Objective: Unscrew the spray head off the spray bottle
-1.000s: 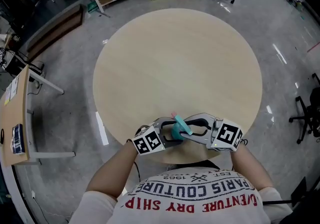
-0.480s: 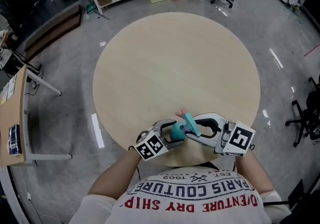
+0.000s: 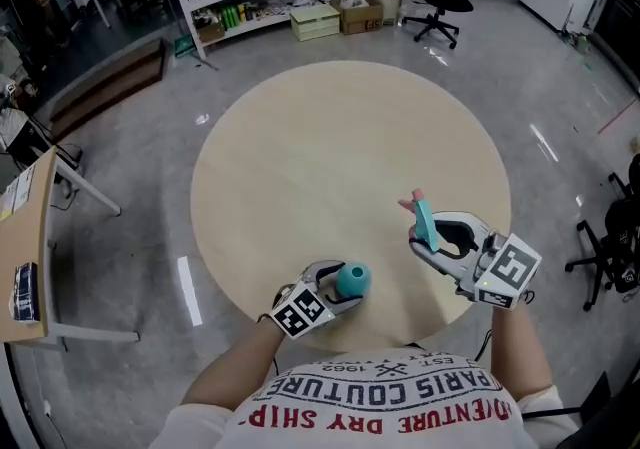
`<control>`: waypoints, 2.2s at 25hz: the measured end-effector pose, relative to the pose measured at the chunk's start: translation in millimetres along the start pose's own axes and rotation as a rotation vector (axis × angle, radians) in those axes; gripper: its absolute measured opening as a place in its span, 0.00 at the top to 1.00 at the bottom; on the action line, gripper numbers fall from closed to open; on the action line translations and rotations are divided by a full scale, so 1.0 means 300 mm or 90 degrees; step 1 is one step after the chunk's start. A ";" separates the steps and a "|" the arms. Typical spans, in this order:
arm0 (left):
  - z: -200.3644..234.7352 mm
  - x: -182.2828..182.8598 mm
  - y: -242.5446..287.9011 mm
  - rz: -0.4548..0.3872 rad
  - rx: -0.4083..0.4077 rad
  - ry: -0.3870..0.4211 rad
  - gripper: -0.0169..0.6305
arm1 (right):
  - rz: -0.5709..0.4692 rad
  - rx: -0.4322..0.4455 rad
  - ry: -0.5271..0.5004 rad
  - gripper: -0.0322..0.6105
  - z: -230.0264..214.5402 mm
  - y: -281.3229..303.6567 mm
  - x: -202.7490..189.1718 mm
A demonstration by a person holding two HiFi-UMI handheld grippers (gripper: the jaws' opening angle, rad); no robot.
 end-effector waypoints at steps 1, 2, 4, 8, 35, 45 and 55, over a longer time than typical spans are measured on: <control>-0.005 0.004 0.000 -0.004 -0.002 0.001 0.45 | 0.041 -0.024 0.006 0.74 -0.024 0.019 -0.049; -0.012 0.006 0.000 -0.008 -0.006 0.004 0.45 | 0.082 -0.042 0.012 0.74 -0.041 0.043 -0.104; -0.031 0.008 -0.001 -0.007 -0.017 0.010 0.45 | 0.150 -0.066 0.030 0.74 -0.066 0.092 -0.208; -0.054 0.023 0.000 -0.007 -0.019 0.006 0.45 | 0.165 -0.102 0.112 0.74 -0.116 0.181 -0.335; -0.055 -0.035 -0.048 -0.005 0.012 -0.027 0.41 | 0.245 -0.120 0.091 0.62 -0.030 0.430 -0.563; -0.123 -0.051 -0.345 -0.067 0.081 -0.216 0.97 | 0.082 -0.200 0.244 0.95 0.171 0.007 -0.339; -0.537 0.185 -0.502 -0.184 0.071 -0.191 0.97 | 0.050 -0.026 0.207 0.95 0.673 -0.136 -0.277</control>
Point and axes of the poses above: the fingertips, and each gripper's own axes: y forward along the fingers, z to its left, x out of its top, the point moved 6 cm from there along -y, backward along the fingers, and after that the axes turned 4 degrees about y, right-handed, at the moved point
